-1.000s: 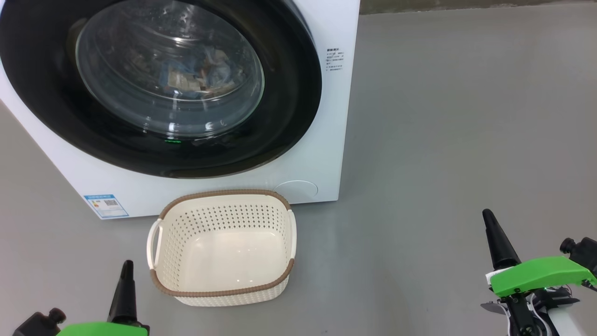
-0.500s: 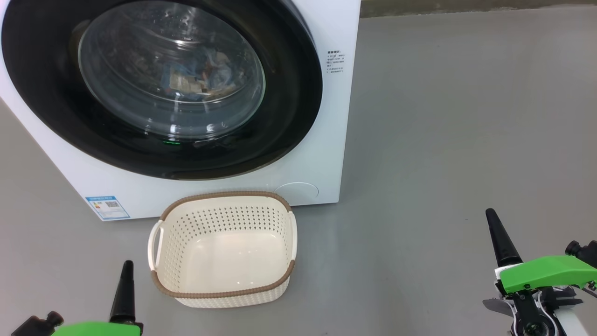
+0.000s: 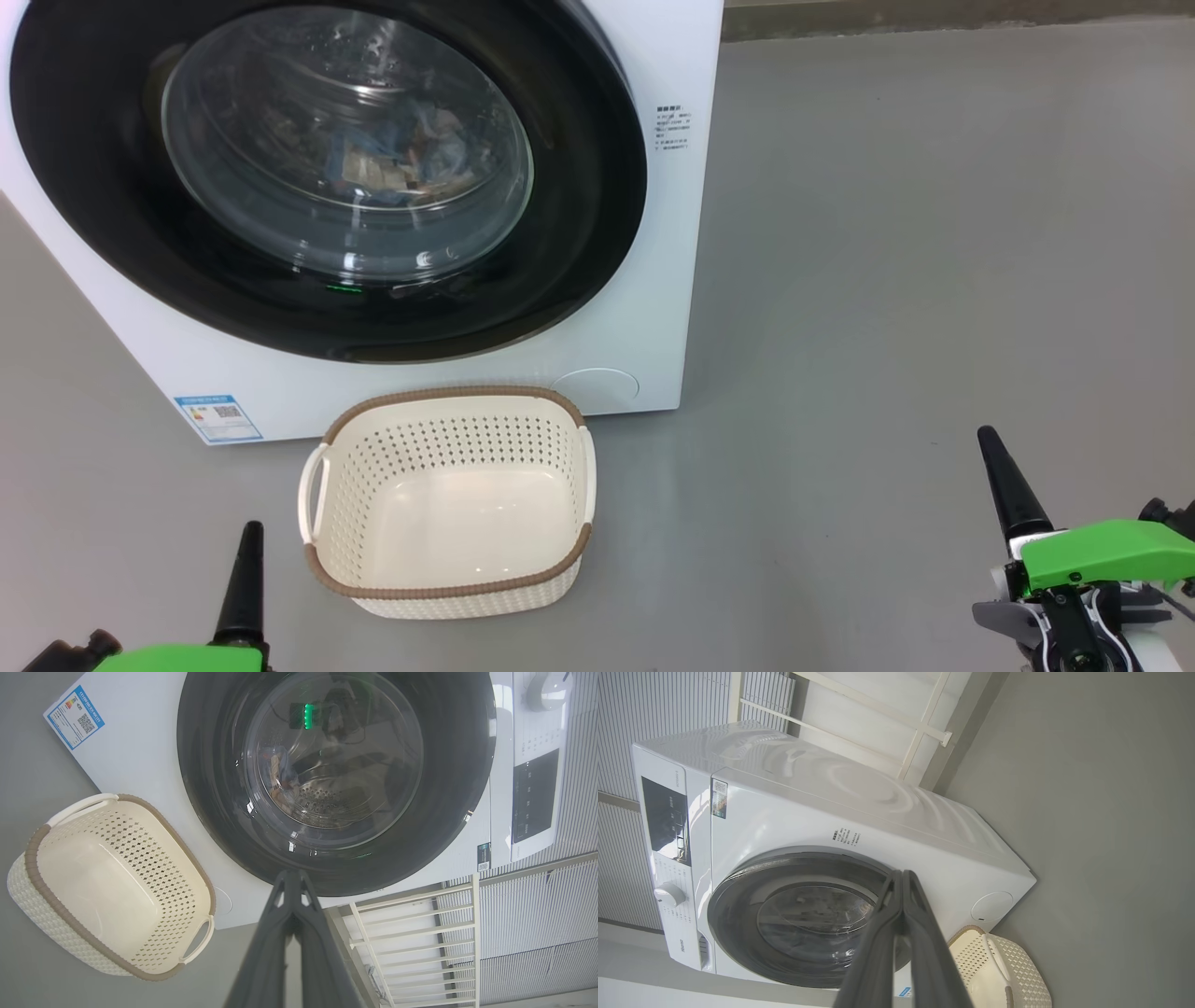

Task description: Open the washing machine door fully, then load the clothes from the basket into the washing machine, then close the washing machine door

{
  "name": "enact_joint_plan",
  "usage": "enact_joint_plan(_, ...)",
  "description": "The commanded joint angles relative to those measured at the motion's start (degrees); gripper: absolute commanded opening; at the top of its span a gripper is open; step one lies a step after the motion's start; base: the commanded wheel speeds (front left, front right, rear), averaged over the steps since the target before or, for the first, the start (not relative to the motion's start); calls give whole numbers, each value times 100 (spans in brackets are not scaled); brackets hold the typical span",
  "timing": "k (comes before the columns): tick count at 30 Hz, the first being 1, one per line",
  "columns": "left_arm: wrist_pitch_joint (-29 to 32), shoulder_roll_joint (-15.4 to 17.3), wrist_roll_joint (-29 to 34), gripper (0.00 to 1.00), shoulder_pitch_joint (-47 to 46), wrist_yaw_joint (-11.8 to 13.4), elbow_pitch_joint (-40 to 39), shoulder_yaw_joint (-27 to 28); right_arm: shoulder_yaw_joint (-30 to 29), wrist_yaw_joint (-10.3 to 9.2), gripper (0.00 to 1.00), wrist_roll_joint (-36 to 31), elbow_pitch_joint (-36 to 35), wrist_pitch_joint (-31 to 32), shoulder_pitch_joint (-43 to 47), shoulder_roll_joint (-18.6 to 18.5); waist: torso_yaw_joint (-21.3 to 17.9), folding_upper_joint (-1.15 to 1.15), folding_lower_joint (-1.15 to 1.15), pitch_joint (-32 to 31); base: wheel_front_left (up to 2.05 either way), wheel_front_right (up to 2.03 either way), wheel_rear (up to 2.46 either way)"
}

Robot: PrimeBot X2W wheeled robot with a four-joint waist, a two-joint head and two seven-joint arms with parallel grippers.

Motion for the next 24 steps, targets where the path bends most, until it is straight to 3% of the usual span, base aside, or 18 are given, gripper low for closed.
enact_joint_plan(1,67,37,-138,0,-165,-17,-186,171,23,5,0,166,-193,52,-69,-14,2,0,0,-5,0,0,0)
enact_joint_plan(24,439,-78,-1181,0,-177,-21,-250,389,-278,2,0,1286,-298,429,23,149,19,0,0,-68,0,0,0)
